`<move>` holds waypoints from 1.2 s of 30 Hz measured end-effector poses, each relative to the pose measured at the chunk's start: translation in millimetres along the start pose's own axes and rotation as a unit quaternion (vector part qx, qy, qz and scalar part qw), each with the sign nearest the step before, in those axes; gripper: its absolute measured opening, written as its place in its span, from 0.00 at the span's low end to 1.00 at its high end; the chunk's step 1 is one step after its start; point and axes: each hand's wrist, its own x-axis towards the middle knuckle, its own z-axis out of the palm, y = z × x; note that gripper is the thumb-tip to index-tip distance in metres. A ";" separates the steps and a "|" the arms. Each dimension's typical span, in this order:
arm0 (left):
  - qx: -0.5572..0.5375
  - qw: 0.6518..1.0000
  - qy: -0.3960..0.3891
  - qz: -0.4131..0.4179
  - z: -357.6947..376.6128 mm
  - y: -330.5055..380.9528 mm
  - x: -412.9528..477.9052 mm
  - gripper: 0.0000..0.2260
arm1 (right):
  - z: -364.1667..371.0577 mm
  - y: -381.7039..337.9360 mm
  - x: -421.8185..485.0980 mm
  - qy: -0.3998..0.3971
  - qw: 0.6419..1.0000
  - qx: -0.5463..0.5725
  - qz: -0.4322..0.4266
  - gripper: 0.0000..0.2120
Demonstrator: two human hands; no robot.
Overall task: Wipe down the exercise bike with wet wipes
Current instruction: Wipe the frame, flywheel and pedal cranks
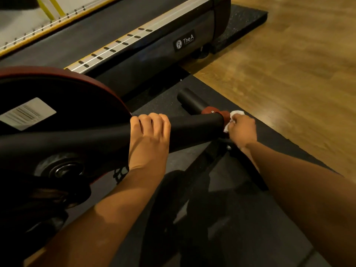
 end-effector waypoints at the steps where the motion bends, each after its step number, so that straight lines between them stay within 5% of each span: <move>1: 0.000 1.000 0.001 -0.001 -0.8 -0.1 -0.6 0.37 | 2.4 2.7 -5.0 -0.027 0.999 -0.024 -0.018 0.12; 5: 0.000 1.000 -0.007 -0.003 -2.5 -1.7 -1.5 0.38 | -6.3 25.6 -24.8 -0.078 0.982 -0.146 -0.090 0.12; 10: -0.014 1.000 -0.017 -0.011 -7.7 2.0 -1.0 0.39 | -6.0 23.7 -20.2 -0.091 0.977 -0.162 -0.105 0.12; 16: -0.001 1.000 -0.014 -0.006 -5.6 3.4 -0.1 0.39 | 28.5 -2.4 -26.3 -0.126 0.908 -0.283 -0.282 0.16; 22: -0.001 0.999 -0.027 -0.024 -5.3 7.9 -0.3 0.41 | -11.4 57.9 -48.2 -0.142 0.827 -0.363 -0.406 0.18; 29: -0.011 0.999 -0.024 -0.032 -3.8 12.8 1.4 0.41 | -29.0 58.9 -34.6 -0.120 0.927 -0.232 -0.269 0.11; 32: 0.003 0.999 -0.009 -0.035 -1.8 12.8 1.3 0.40 | -36.1 76.8 -40.4 -0.040 0.988 -0.103 -0.104 0.07; 36: 0.007 0.999 -0.018 -0.047 -2.1 15.9 1.0 0.43 | -46.1 117.6 -60.7 -0.028 0.998 -0.049 0.012 0.12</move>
